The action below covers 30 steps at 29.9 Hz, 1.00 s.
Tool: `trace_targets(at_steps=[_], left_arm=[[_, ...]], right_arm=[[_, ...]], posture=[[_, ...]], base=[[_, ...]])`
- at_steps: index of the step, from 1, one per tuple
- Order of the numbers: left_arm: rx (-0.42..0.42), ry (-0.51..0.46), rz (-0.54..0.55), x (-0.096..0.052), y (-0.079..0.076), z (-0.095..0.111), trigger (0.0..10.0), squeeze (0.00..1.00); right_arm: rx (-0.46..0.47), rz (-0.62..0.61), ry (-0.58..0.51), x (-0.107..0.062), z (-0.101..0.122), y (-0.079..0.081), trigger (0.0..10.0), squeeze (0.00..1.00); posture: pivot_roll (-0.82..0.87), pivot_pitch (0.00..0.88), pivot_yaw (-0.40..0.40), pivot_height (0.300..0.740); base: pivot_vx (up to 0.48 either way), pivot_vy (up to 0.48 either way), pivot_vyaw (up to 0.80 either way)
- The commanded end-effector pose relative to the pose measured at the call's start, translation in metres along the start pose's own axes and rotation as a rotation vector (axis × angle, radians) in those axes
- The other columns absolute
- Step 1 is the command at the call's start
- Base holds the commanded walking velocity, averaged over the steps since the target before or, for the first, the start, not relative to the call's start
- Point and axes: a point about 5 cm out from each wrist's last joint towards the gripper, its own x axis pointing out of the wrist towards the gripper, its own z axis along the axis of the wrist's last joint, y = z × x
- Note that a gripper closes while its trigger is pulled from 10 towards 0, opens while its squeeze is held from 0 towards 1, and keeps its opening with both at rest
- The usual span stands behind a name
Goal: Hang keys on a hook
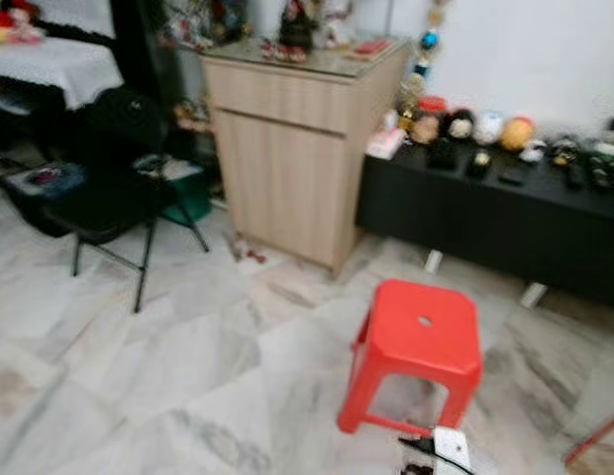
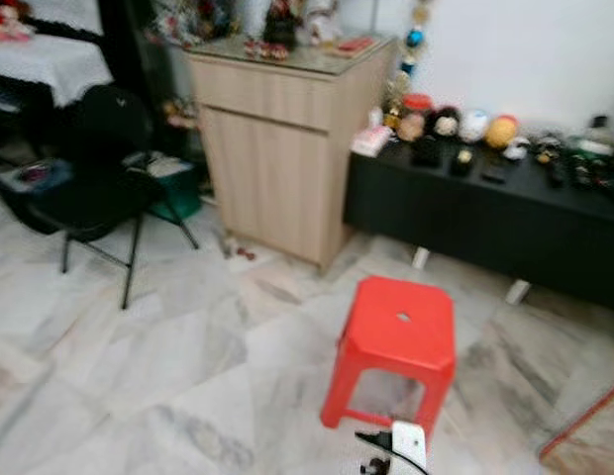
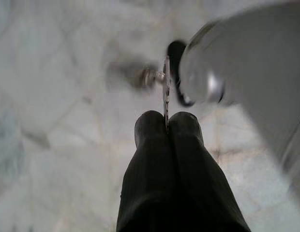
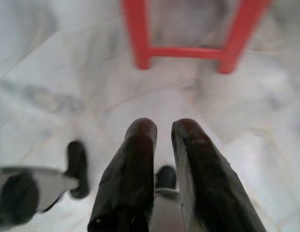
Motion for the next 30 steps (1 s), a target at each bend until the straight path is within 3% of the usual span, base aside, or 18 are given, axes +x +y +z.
trace_targets(at_steps=[1,10,16,30], left_arm=[[0.010,-0.021,-0.004,0.001,-0.003,0.008,10.0,0.00],[-0.014,-0.040,-0.001,0.003,-0.003,0.017,10.0,0.00],[-0.010,-0.037,-0.003,0.003,-0.003,0.016,10.0,0.00],[0.004,-0.035,-0.006,0.003,-0.001,0.018,10.0,0.00]], right_arm=[[0.013,-0.026,-0.009,0.000,0.004,-0.006,10.0,0.00],[0.046,-0.043,-0.019,0.001,0.011,-0.008,10.0,0.00],[0.078,-0.047,-0.018,0.001,0.011,-0.007,10.0,0.00],[0.098,-0.065,-0.031,0.001,0.014,-0.008,10.0,0.00]], posture=[[0.16,0.000,-0.046,0.740],[0.15,0.000,-0.045,0.740],[0.14,0.000,-0.042,0.740],[0.14,0.014,-0.042,0.740]], base=[[0.000,-0.322,0.00],[0.000,-0.320,0.00],[0.000,-0.320,-0.72],[0.000,-0.336,0.00]])
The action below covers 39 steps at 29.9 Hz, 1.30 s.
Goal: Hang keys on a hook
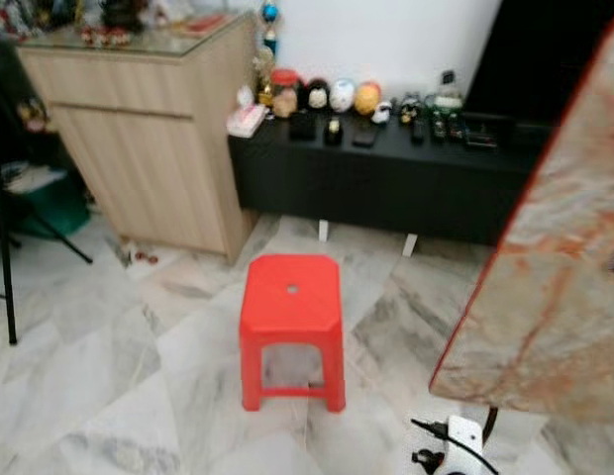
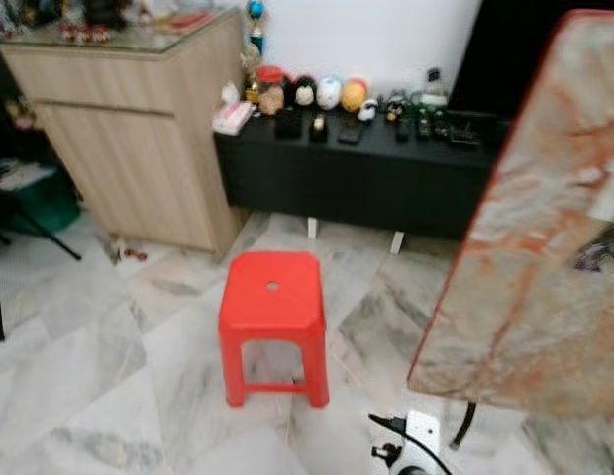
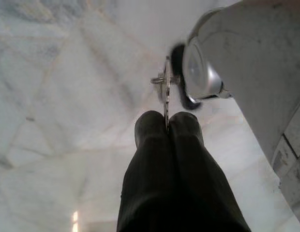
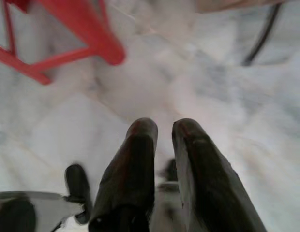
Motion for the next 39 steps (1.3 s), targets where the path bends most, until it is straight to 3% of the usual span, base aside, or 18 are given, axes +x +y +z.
trace_targets(at_steps=[1,21,39], left_arm=[[-0.010,-0.068,0.023,0.001,0.007,0.019,10.0,0.00],[-0.013,-0.043,0.025,-0.001,0.011,0.004,10.0,0.00],[-0.012,-0.036,0.018,-0.001,0.004,0.000,10.0,0.00]], right_arm=[[0.008,0.015,-0.022,0.002,0.007,0.008,10.0,0.00],[-0.022,0.023,0.010,0.002,0.004,0.008,10.0,0.00],[-0.039,0.027,0.033,0.001,-0.004,0.007,10.0,0.00]], posture=[[0.14,0.015,-0.042,0.740],[0.14,0.039,-0.047,0.740],[0.15,0.021,-0.052,0.740]], base=[[0.000,-0.341,0.00],[0.000,-0.343,0.00],[0.000,-0.351,0.00]])
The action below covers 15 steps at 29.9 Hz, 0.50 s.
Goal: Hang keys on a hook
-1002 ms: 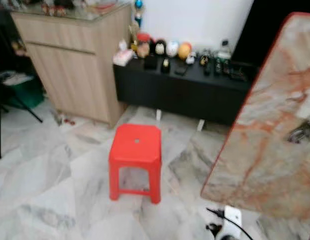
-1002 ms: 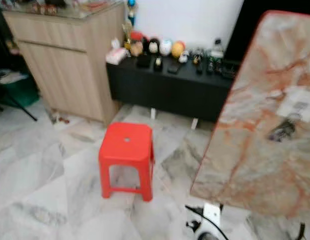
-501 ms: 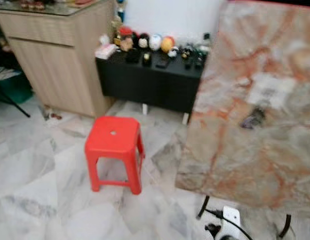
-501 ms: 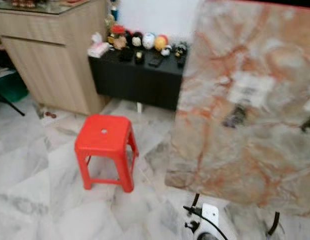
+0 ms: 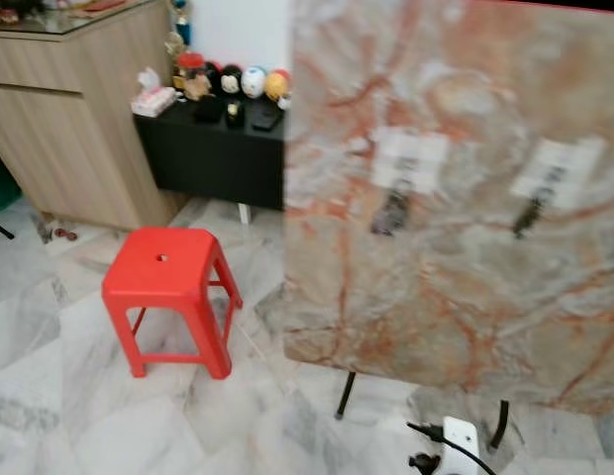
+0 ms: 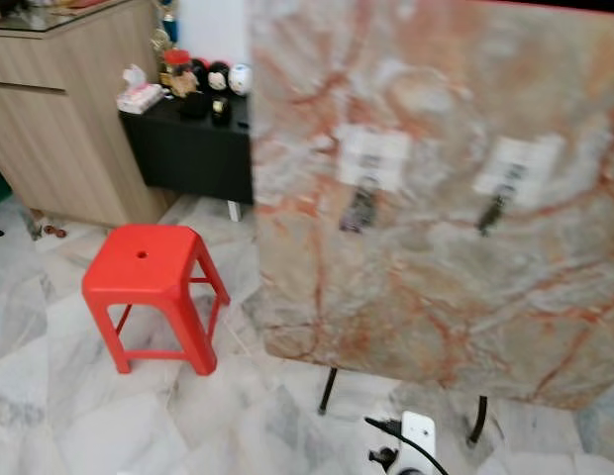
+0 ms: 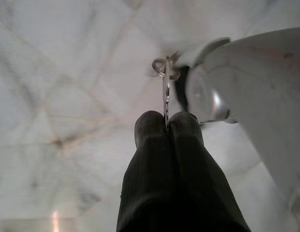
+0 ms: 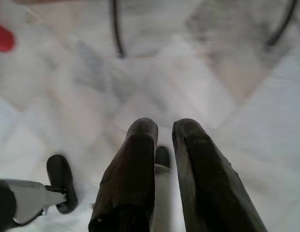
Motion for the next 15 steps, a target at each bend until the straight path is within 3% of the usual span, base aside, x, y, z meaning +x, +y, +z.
trace_targets(at_steps=[1,15], left_arm=[[-0.006,0.018,-0.034,-0.0005,-0.0096,-0.0063,10.0,0.00],[-0.003,0.015,-0.037,-0.0002,-0.0094,-0.0049,10.0,0.00]], right_arm=[[-0.005,0.021,-0.020,0.0019,0.0080,0.0091,10.0,0.00],[-0.023,0.006,-0.017,0.0013,0.0053,0.0062,10.0,0.00]], posture=[[0.15,0.021,-0.052,0.740],[0.16,0.010,-0.052,0.740]], base=[[0.000,-0.360,0.00],[0.000,-0.362,0.00]])
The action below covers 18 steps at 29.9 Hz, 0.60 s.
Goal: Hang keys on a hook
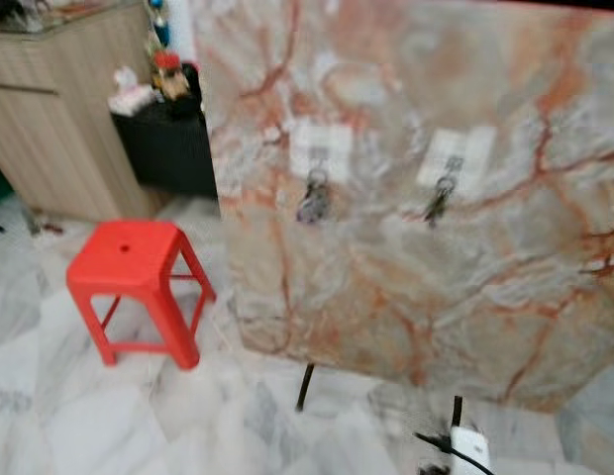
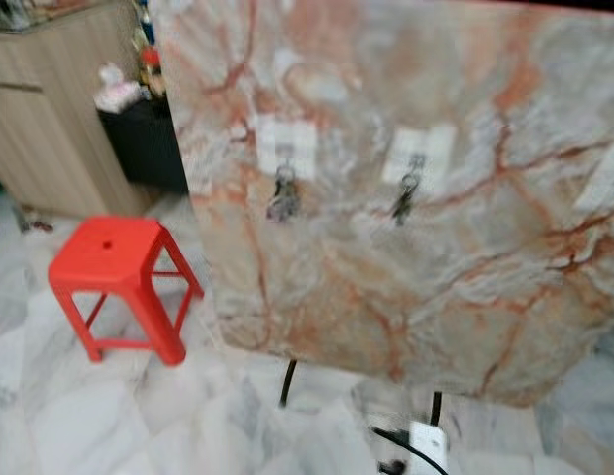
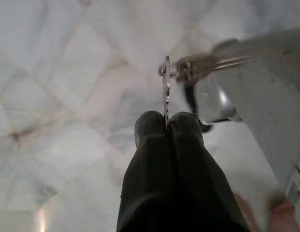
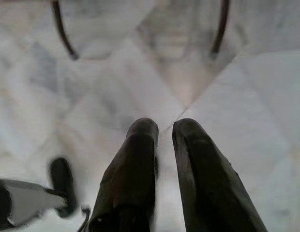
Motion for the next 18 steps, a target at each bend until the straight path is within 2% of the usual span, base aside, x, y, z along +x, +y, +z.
trace_targets(at_steps=[1,18], left_arm=[[0.004,0.011,-0.018,-0.0003,-0.0035,-0.0035,10.0,0.00],[0.006,0.010,-0.016,-0.0005,-0.0003,-0.0028,10.0,0.00]], right_arm=[[-0.007,0.021,-0.003,0.0015,0.0015,0.0112,10.0,0.00],[0.009,0.017,-0.001,0.0014,0.0001,0.0116,10.0,0.00]], posture=[[0.16,0.010,-0.052,0.740],[0.15,0.012,-0.046,0.740]], base=[[0.000,-0.364,0.00],[0.000,-0.366,0.00]])
